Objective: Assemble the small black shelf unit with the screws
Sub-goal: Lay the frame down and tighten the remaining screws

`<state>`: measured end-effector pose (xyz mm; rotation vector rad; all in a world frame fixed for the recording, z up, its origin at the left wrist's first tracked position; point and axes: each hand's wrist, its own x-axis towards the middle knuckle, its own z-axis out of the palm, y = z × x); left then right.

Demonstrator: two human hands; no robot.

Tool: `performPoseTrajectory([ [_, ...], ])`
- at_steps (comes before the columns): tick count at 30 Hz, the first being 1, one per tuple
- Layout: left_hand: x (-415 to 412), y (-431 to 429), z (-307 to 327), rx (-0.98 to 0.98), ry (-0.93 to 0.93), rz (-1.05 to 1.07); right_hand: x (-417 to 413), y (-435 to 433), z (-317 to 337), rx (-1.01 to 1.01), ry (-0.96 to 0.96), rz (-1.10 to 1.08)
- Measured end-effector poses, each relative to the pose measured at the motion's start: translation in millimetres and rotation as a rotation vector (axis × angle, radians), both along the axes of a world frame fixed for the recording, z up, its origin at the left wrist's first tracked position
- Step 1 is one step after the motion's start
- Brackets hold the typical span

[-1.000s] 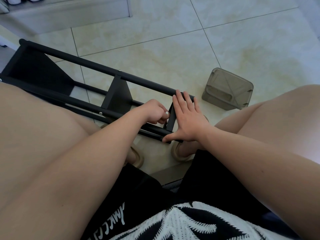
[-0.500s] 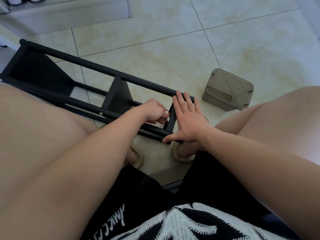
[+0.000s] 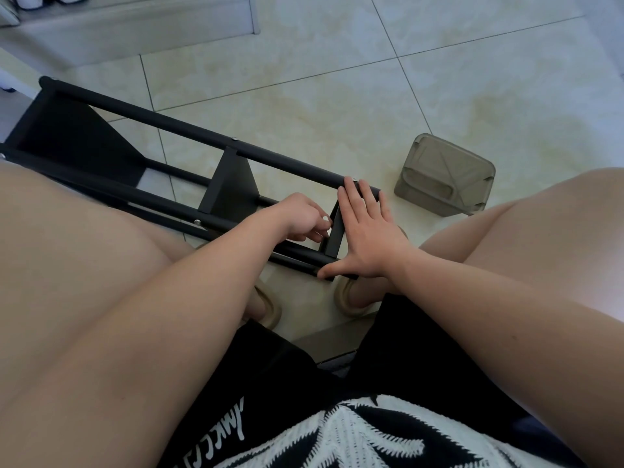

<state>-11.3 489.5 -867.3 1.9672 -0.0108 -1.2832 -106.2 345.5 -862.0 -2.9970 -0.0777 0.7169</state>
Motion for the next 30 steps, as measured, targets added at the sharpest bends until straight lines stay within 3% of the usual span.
performPoseTrajectory([
  [11,0.3,0.6,6.5,0.022,0.098,-0.042,-2.3,2.2,1.2,0.010,-0.002,-0.001],
  [30,-0.6,0.9,0.7,0.056,-0.033,-0.166,-2.1,1.4,-0.5,0.013,-0.005,-0.005],
])
